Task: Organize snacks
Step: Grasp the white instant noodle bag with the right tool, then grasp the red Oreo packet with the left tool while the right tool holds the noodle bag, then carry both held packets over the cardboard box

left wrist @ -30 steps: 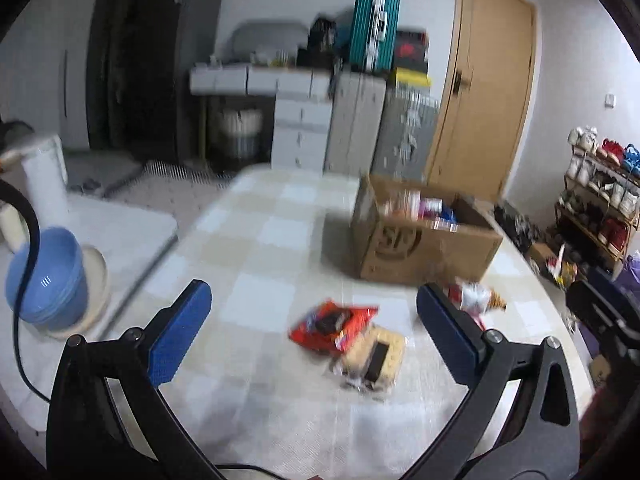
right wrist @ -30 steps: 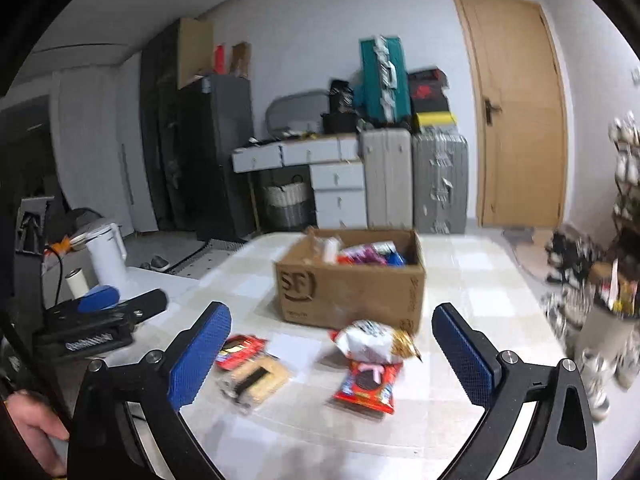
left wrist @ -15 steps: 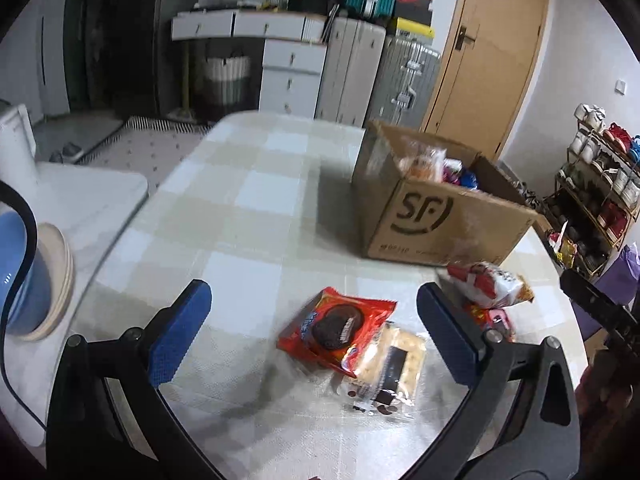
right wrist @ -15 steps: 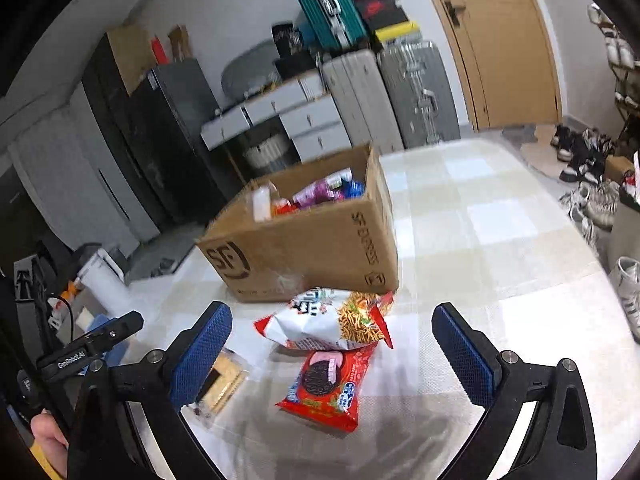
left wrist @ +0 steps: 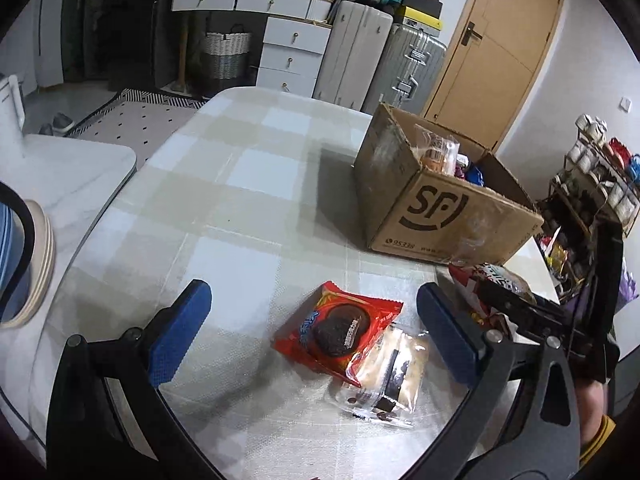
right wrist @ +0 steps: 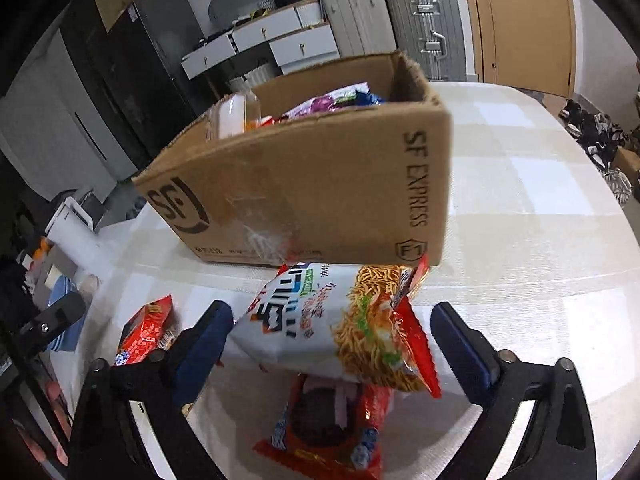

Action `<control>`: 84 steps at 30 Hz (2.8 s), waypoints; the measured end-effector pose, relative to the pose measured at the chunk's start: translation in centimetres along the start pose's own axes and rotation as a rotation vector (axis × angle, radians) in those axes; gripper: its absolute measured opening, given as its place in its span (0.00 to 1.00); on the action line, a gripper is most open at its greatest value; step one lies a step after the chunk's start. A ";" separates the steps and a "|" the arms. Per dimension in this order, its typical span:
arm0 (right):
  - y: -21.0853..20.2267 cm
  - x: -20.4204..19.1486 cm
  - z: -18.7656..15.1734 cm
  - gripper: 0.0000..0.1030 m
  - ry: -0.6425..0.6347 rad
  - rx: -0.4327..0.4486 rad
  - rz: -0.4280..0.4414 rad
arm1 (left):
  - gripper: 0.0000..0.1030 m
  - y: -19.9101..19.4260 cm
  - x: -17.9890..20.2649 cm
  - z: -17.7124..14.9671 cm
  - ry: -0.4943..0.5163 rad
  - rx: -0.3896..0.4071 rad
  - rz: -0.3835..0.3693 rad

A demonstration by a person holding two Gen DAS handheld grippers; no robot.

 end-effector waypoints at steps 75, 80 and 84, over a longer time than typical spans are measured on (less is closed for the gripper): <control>-10.0 -0.1 -6.3 0.57 -0.053 0.170 0.193 | 0.40 -1.0 0.7 -1.6 0.090 -0.011 -0.060; -10.9 -1.4 -7.5 0.57 -0.079 0.175 0.213 | 0.40 -5.0 3.0 -3.5 0.157 0.066 -0.073; -11.8 -2.3 -9.1 0.57 -0.097 0.180 0.248 | 0.40 -7.3 4.7 -5.4 0.171 0.081 -0.120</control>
Point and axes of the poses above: each gripper's, at about its wrist camera, not at the fingertips, and y roughly the way its jaws point, x to its right, z to its top, the point moved 3 cm from there along y, roughly the way its jaws point, and after that the axes turned 14 degrees about -x, right-handed, at the moved point
